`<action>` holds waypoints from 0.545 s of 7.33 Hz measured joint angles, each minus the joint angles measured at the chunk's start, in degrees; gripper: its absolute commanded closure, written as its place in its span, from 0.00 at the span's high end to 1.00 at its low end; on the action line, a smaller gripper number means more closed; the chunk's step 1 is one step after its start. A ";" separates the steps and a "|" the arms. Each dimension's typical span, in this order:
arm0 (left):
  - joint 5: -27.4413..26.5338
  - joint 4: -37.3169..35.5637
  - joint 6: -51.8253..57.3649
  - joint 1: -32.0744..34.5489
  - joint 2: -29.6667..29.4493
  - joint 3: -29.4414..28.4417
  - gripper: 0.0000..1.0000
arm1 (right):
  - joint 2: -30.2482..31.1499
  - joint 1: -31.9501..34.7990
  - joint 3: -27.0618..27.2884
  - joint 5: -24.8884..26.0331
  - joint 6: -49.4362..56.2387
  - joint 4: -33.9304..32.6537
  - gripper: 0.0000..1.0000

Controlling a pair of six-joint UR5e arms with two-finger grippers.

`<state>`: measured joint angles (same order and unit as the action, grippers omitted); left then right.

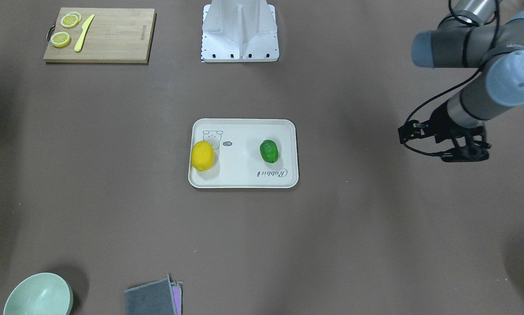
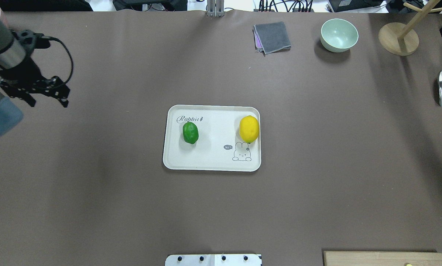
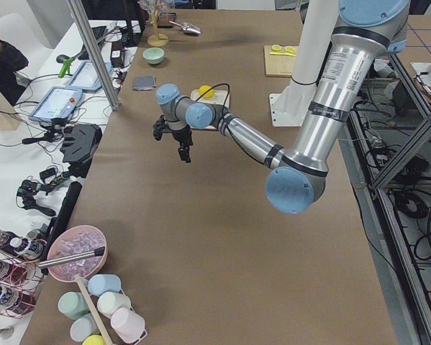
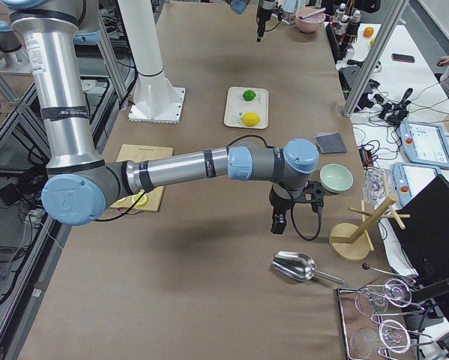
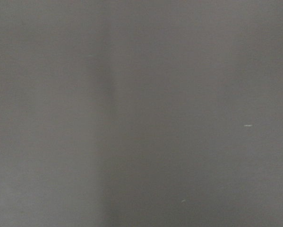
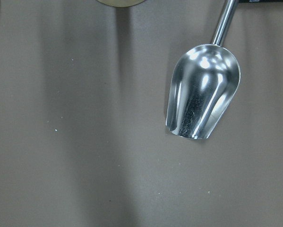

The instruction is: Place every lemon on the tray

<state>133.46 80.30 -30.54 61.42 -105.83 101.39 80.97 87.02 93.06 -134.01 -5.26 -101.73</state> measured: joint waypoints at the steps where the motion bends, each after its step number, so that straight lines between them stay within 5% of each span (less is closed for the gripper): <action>1: 0.96 -0.47 7.34 4.00 5.19 1.81 0.99 | 0.11 0.59 -0.46 -0.05 0.17 0.22 0.98; 4: 1.45 -3.94 21.56 11.94 13.75 3.05 0.99 | 0.19 1.31 -3.49 -0.25 0.27 4.05 0.98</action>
<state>134.91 76.36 -8.99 73.36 -92.09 104.44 81.16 88.33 89.57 -134.26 -4.99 -97.68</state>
